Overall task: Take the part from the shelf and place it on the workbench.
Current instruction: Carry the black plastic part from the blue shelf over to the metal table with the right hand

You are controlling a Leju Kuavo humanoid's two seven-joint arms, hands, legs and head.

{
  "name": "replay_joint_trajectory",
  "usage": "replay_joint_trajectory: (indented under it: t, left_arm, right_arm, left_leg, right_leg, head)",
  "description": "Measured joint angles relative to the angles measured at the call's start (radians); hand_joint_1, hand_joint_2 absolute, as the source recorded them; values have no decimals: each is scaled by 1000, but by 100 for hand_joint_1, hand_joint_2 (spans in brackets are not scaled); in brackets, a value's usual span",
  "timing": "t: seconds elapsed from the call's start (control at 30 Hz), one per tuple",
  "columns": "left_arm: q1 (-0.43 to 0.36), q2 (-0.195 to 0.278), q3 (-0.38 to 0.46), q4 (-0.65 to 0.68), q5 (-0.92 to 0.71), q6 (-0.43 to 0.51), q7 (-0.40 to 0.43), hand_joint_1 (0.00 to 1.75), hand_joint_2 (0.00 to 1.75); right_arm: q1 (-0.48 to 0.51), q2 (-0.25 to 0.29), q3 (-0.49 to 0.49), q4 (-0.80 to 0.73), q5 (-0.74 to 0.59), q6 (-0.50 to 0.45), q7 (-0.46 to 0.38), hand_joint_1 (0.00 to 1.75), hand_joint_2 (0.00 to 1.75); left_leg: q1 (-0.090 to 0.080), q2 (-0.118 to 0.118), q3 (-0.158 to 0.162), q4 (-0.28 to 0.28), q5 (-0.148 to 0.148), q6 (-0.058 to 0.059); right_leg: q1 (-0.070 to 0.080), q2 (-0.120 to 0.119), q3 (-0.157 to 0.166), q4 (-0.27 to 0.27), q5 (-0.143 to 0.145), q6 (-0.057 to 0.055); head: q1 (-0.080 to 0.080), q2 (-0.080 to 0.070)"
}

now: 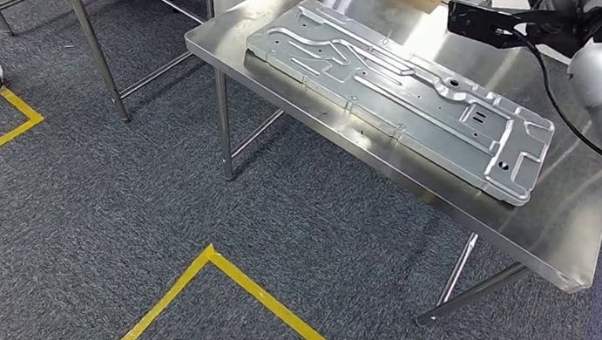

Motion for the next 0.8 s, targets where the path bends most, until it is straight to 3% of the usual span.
replay_joint_trajectory:
  t: [0.03, 0.07, 0.1, 0.17, 0.2, 0.27, 0.33, 0.4, 0.47, 0.5, 0.53, 0.57, 0.67, 0.7, 0.8]
  left_arm:
    - [0, 0, 0, 0, 0, 0, 6, 0, 175]
    - [0, 0, 0, 0, 1, 1, 14, 0, 175]
    - [-1, 0, 0, 0, 1, 2, 23, 0, 175]
    - [-2, -1, 0, 0, 1, 5, 36, 0, 175]
    - [-2, -1, 0, 0, 1, 7, 39, 0, 175]
    - [-3, -2, 0, 0, 1, 8, 42, 0, 175]
    - [-3, -2, 0, 0, 1, 8, 43, 0, 175]
    - [-3, -1, 0, 0, 1, 9, 43, 0, 175]
    - [-4, -1, 1, 0, 1, 9, 43, 0, 175]
    - [-5, -1, 1, 0, 1, 9, 43, 0, 175]
    - [-5, -1, 1, 0, 1, 9, 44, 0, 175]
    - [-5, -1, 1, 0, 2, 9, 45, 0, 175]
    - [-2, -1, 1, 0, 2, 15, 52, 0, 175]
    - [-1, -1, 1, 0, 2, 17, 55, 0, 175]
    - [0, 0, 1, 0, 2, 20, 60, 0, 175]
  right_arm:
    - [5, 4, 0, 7, 4, 2, -4, 175, 175]
    - [8, 7, 0, 13, 8, 5, -10, 175, 175]
    - [9, 10, 0, 17, 11, 6, -14, 175, 175]
    - [6, 12, 0, 21, 14, 8, -21, 175, 175]
    - [5, 13, 0, 23, 15, 8, -23, 175, 175]
    - [4, 14, 0, 28, 16, 9, -24, 175, 175]
    - [4, 17, 0, 32, 16, 9, -26, 175, 175]
    - [3, 21, 0, 34, 16, 9, -27, 175, 175]
    - [4, 25, 0, 38, 16, 9, -28, 175, 175]
    - [5, 27, 0, 40, 16, 9, -28, 175, 175]
    - [6, 28, 0, 42, 17, 9, -29, 175, 175]
    - [7, 29, 0, 43, 17, 10, -29, 175, 175]
    - [6, 29, 0, 45, 17, 16, -36, 175, 175]
    - [4, 26, 0, 45, 16, 21, -41, 175, 175]
    - [2, 14, 0, 43, 13, 34, -58, 175, 175]
  left_leg:
    - [0, 0, 0, 1, 0, 0]
    - [0, 0, 0, 2, -1, -1]
    - [-1, 0, 1, 2, -2, -2]
    - [-2, 0, 0, 3, -3, -8]
    - [-3, 1, -1, 2, -4, -12]
    - [-4, 2, 0, -2, -2, -22]
    - [-5, 2, -3, 8, -14, -31]
    - [-6, 0, -36, 85, -62, -36]
    - [-5, -2, -97, 217, -121, -39]
    - [-5, -2, -120, 265, -135, -41]
    - [-4, -2, -127, 278, -128, -42]
    - [-3, -2, -116, 252, -104, -43]
    - [0, -3, -25, 65, -19, -41]
    - [-1, -4, -8, 28, -11, -38]
    - [-7, -5, -4, 12, -12, -21]
  right_leg:
    - [0, -1, -1, 0, 12, -1]
    - [1, -1, 17, -39, 39, -4]
    - [3, -3, 53, -112, 75, -9]
    - [10, -6, 119, -242, 119, -22]
    - [15, -7, 137, -278, 127, -27]
    - [21, -7, 140, -289, 126, -35]
    - [15, -7, 149, -303, 132, -46]
    - [9, -8, 159, -317, 137, -56]
    - [12, -8, 159, -317, 136, -60]
    - [12, -7, 159, -315, 136, -61]
    - [12, -5, 158, -313, 135, -61]
    - [12, -3, 157, -309, 133, -60]
    - [12, 6, 151, -290, 124, -48]
    - [13, 7, 146, -284, 122, -43]
    - [12, 9, 137, -280, 121, -27]
  head:
    - [0, 0]
    - [0, 0]
    - [0, 0]
    - [0, 0]
    - [0, 0]
    - [0, 0]
    - [-1, 0]
    - [-2, 0]
    - [-2, 0]
    - [-2, 0]
    - [-2, 0]
    - [-2, 0]
    - [-2, 0]
    - [-1, 0]
    - [-1, 0]
